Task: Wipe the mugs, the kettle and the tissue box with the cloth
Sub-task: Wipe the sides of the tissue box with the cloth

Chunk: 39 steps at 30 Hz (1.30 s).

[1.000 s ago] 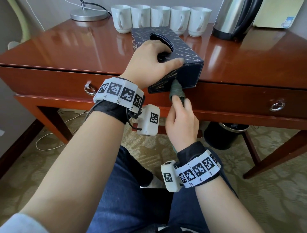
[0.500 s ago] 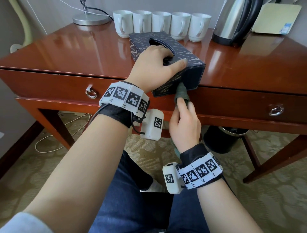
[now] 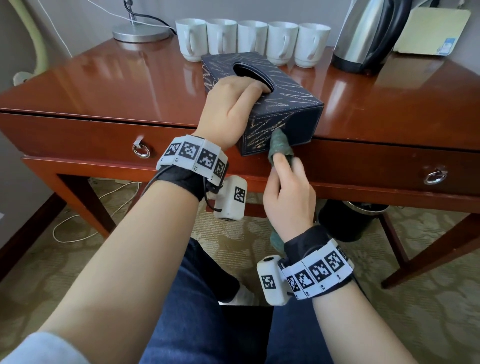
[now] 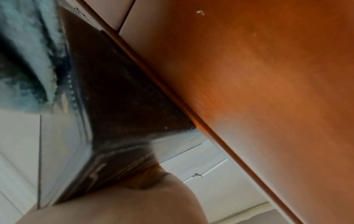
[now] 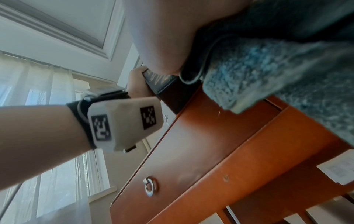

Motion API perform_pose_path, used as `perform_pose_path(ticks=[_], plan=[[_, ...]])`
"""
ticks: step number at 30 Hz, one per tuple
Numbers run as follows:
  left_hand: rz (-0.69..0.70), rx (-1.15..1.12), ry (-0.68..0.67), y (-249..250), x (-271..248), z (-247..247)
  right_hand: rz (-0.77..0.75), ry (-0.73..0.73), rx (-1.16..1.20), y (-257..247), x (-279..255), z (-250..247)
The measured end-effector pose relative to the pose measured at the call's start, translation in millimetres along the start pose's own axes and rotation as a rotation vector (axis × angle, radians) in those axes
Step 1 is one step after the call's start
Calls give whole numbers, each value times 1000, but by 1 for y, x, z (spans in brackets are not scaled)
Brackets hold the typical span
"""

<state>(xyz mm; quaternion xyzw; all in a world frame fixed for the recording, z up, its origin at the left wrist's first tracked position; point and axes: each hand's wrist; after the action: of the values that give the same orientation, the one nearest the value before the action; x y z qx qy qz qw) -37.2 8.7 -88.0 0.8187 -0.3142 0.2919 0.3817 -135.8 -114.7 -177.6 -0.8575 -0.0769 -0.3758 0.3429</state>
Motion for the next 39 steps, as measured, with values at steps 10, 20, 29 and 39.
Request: perform_pose_path(ticks=[10,20,29,39], plan=[[-21,-42,0,0,2,-1,76,6,3,6,-12,4],[94,8,-21,-5,-1,-3,47,46,5,6,1,0],[84,19,-26,-3,0,-4,14,27,9,-4,2,2],[57,41,-43,-4,-1,-3,56,4,1,-1,-2,2]])
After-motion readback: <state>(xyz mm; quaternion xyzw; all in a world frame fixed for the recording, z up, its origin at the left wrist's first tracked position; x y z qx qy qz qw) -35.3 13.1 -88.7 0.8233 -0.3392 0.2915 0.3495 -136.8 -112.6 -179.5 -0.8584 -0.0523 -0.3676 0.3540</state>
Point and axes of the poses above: each hand's wrist, its own x-axis towards the middle knuckle, its own z-axis out of the palm, y = z × x, and after that the axes turned 7 degrees about x, right-handed
